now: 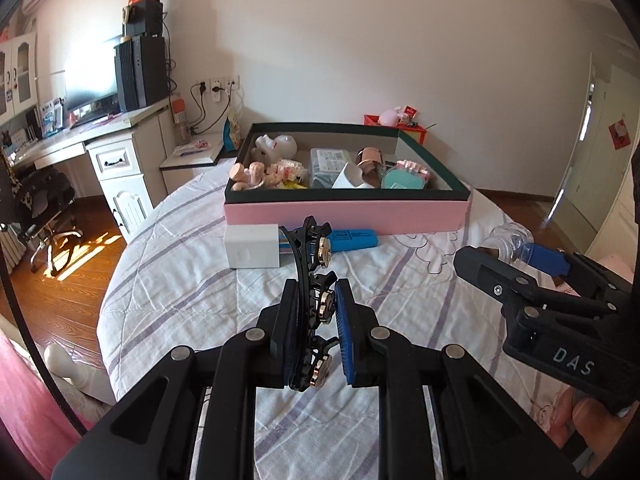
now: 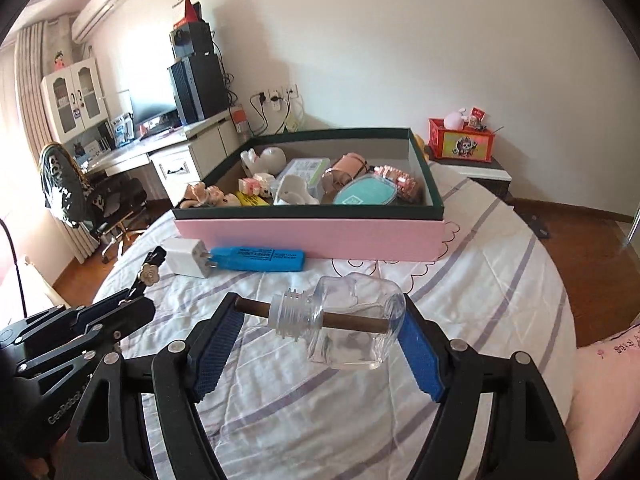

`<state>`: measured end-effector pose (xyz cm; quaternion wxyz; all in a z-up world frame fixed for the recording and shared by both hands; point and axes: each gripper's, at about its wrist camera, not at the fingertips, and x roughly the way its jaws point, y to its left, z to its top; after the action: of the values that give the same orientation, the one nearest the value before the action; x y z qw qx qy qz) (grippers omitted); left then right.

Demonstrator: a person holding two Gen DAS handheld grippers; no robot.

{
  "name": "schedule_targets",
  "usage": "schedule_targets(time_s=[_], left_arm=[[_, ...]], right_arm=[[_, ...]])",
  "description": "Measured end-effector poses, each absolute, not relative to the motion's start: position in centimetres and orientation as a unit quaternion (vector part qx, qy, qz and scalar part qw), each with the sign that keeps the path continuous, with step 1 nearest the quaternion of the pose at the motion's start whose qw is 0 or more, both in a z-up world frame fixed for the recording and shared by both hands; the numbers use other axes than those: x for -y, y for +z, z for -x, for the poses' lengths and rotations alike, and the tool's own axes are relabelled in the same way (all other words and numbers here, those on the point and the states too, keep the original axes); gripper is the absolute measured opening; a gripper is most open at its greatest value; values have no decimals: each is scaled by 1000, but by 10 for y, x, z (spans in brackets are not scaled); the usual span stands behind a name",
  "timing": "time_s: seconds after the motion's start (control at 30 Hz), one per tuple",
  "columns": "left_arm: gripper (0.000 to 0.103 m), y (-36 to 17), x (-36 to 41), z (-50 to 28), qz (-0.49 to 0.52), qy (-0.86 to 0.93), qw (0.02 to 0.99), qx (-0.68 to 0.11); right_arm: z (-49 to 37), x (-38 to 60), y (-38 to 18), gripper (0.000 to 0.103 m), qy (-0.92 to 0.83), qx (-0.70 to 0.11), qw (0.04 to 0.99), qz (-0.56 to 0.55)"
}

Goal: Organize rigid objects
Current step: 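Carry the hair clip with the left gripper while the right carries the bottle over the box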

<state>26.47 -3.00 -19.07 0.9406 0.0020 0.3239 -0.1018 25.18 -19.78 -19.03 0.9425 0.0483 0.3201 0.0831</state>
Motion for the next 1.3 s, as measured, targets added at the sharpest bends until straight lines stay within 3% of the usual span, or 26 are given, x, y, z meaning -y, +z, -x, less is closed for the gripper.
schedule_targets(time_s=[0.37, 0.73, 1.3], left_arm=[[18, -133, 51, -206, -26, -102, 963, -250], [18, -110, 50, -182, -37, -77, 974, -211], [18, -121, 40, -250, -58, -25, 975, -214]], right_arm=[[-189, 200, -136, 77, 73, -244, 966, -39], [-162, 192, -109, 77, 74, -205, 976, -29], [-219, 184, -118, 77, 87, -217, 972, -15]])
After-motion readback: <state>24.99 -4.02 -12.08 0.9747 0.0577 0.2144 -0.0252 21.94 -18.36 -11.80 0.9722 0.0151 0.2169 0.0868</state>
